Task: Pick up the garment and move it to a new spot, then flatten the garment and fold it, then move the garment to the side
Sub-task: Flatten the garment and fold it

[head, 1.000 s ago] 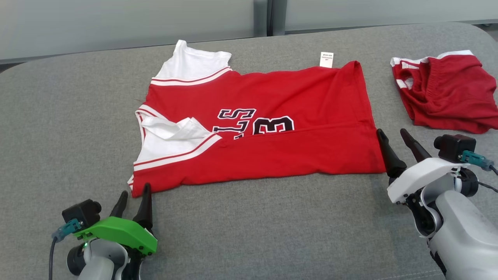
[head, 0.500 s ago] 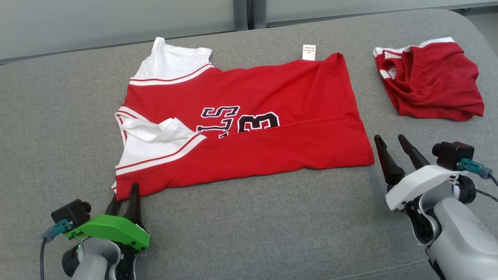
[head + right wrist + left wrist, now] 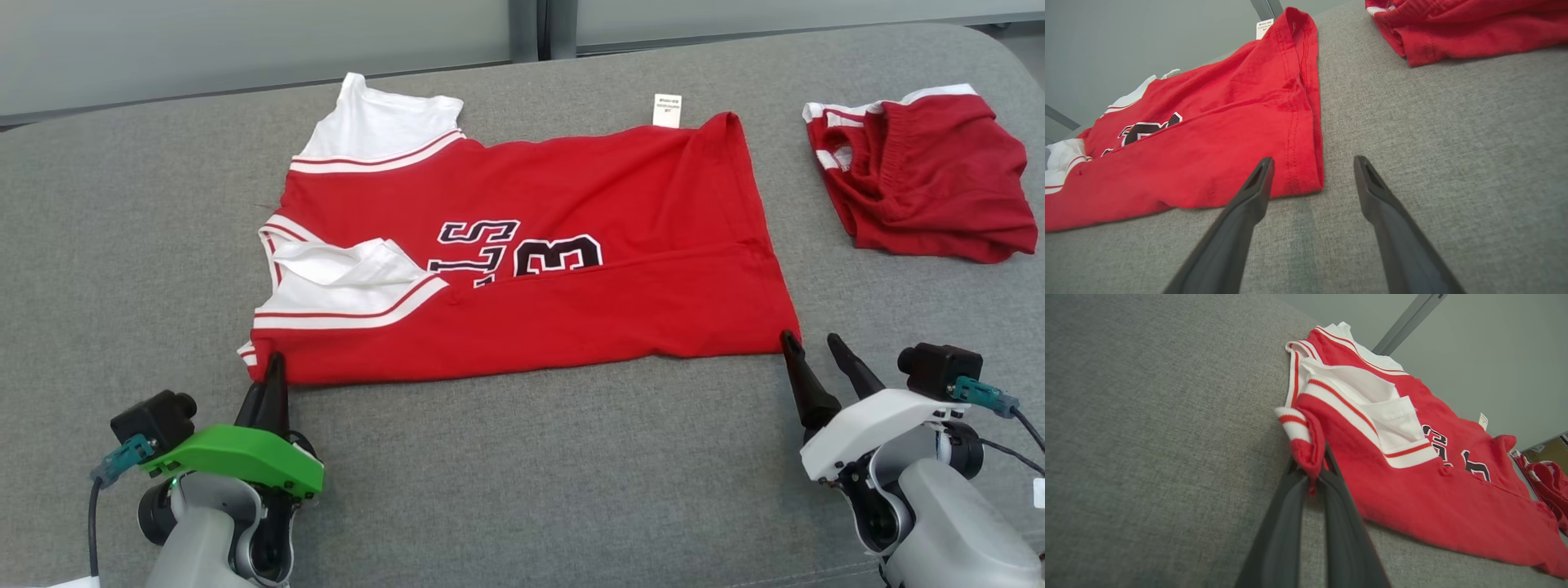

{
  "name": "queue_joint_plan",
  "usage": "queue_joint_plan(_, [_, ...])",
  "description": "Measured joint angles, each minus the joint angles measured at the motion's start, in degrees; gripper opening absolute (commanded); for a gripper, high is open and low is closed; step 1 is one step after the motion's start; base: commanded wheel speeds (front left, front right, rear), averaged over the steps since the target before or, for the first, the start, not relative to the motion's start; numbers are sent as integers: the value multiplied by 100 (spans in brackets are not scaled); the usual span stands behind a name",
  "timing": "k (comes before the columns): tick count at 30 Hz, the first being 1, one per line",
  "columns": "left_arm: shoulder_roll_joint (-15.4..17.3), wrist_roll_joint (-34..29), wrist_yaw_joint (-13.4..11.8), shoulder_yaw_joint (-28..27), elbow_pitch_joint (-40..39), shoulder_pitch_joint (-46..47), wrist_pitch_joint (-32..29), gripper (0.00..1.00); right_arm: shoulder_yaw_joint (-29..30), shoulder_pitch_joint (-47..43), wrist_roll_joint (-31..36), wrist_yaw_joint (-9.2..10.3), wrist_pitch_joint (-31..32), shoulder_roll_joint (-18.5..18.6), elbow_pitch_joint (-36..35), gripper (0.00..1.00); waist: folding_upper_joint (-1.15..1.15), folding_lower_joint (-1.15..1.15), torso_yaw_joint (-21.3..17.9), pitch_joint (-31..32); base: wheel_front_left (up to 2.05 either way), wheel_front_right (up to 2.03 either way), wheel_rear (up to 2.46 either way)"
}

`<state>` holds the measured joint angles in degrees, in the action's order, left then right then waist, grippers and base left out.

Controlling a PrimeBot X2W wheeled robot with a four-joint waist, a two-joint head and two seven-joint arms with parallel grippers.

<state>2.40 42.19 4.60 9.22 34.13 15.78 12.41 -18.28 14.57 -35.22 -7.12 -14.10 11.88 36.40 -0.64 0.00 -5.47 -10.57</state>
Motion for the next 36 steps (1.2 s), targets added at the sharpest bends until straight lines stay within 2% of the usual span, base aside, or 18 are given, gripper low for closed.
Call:
queue_joint_plan(11, [-7,-1,49,181,-132,1,33,0,-48,55,-164,0,5,-265,398,100,0,0,152,-38,0,0,0])
queue_joint_plan(14, [-8,0,51,201,-141,1,36,0,-63,132,-255,0,11,-291,468,86,0,0,171,-44,0,0,0])
queue_joint_plan(18, [-9,-1,52,221,-160,0,75,0,-64,235,-309,0,46,-299,557,50,0,0,195,-55,0,0,0])
queue_joint_plan(22, [-10,-1,52,225,-171,-1,76,0,-49,313,-364,0,46,-303,652,29,0,0,210,-71,0,0,0])
queue_joint_plan(24, [-10,-1,52,225,-179,-1,76,0,-53,353,-364,0,46,-303,678,7,0,0,215,-80,0,0,0])
queue_joint_plan(25, [-11,-1,52,225,-183,-1,77,0,-53,386,-364,0,46,-303,680,0,0,0,217,-83,0,0,0])
queue_joint_plan(36, [-15,-1,98,188,-353,-65,134,0,-55,503,-361,0,-7,-198,300,0,0,0,201,-16,0,0,0])
